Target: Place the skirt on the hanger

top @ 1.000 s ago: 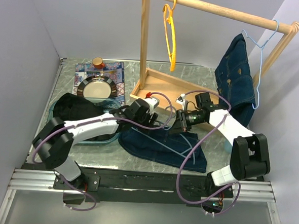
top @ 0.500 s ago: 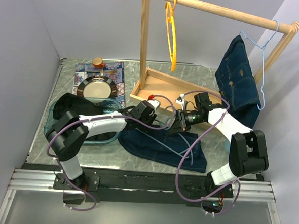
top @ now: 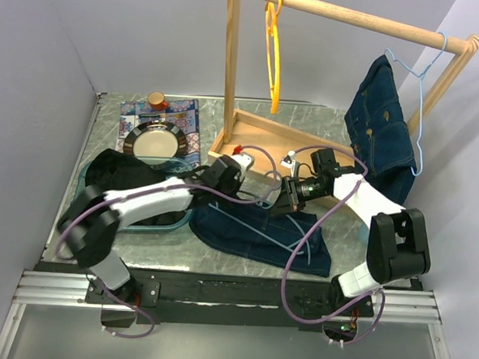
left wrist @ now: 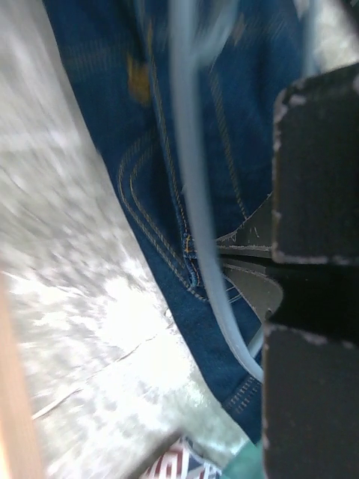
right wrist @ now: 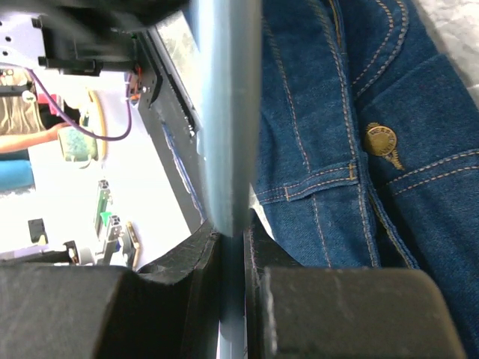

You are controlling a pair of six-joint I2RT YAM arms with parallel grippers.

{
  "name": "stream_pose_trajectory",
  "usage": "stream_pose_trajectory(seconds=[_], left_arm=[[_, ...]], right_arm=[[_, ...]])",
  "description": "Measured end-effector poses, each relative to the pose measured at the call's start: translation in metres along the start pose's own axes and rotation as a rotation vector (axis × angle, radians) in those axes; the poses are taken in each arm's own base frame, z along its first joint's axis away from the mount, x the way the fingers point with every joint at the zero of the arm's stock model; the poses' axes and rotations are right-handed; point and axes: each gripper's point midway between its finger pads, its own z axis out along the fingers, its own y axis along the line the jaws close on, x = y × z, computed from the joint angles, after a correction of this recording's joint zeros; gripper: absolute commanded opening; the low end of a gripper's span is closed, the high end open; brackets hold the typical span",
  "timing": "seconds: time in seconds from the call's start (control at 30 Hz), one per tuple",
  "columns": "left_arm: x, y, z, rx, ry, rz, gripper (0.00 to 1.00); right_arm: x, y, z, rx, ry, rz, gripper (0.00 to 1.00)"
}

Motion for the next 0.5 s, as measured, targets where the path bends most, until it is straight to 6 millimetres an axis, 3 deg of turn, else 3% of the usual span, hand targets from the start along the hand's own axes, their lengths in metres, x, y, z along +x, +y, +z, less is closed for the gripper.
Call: stream_pose_trajectory(seconds=[0.1, 0.23, 0.4, 0.5], left_arm=[[-0.027, -0.009, -0.035, 0.066, -0.093, -0.020, 0.01], [-0.046, -0.022, -0.074, 0.171, -0.182, -0.043, 0.01], [-0.036, -0.039, -0.117, 0.330, -0.248, -0.067, 0.01], [-0.031, -0.045, -0.154, 0.421, -0.301, -0.085, 0.01]], right_arm=[[-0.001, 0.004, -0.001, -0.012, -0.002, -0.018, 0.00], [-0.001, 0.011, -0.006, -0.017, -0.009, -0.053, 0.00], [0.003, 0.016, -0.010, -0.010, -0.003, -0.080, 0.00], [0.005, 0.017, -0.013, 0.003, 0.005, -0.101, 0.00]])
